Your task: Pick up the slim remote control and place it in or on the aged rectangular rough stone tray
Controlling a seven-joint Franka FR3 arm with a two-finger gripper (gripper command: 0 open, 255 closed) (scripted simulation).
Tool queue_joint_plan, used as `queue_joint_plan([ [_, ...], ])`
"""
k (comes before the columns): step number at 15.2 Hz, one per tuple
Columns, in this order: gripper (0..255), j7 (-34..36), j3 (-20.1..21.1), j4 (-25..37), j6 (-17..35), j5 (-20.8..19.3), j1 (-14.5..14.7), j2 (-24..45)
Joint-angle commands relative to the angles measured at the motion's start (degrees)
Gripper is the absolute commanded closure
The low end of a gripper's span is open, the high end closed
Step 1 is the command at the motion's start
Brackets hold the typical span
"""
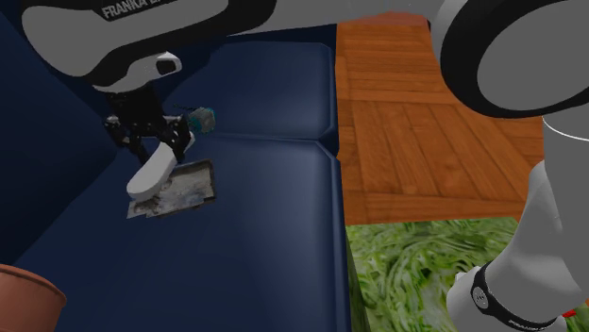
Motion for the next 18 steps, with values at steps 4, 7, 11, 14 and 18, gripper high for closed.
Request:
queue_joint_plan([
  [4,255,0.0,0.0,-3.1,3.7,0.0,0.0,0.5],
  [7,255,0.0,0.0,-4.8,5.7,0.0,0.0,0.9],
  [11,255,0.0,0.0,-5.7,7.0,0.0,0.0,1.3],
  [14,255,0.0,0.0,-5.7,7.0,0.0,0.0,1.3],
  [18,0,0.0,0.0,-5.7,7.0,0.0,0.0,1.3],
])
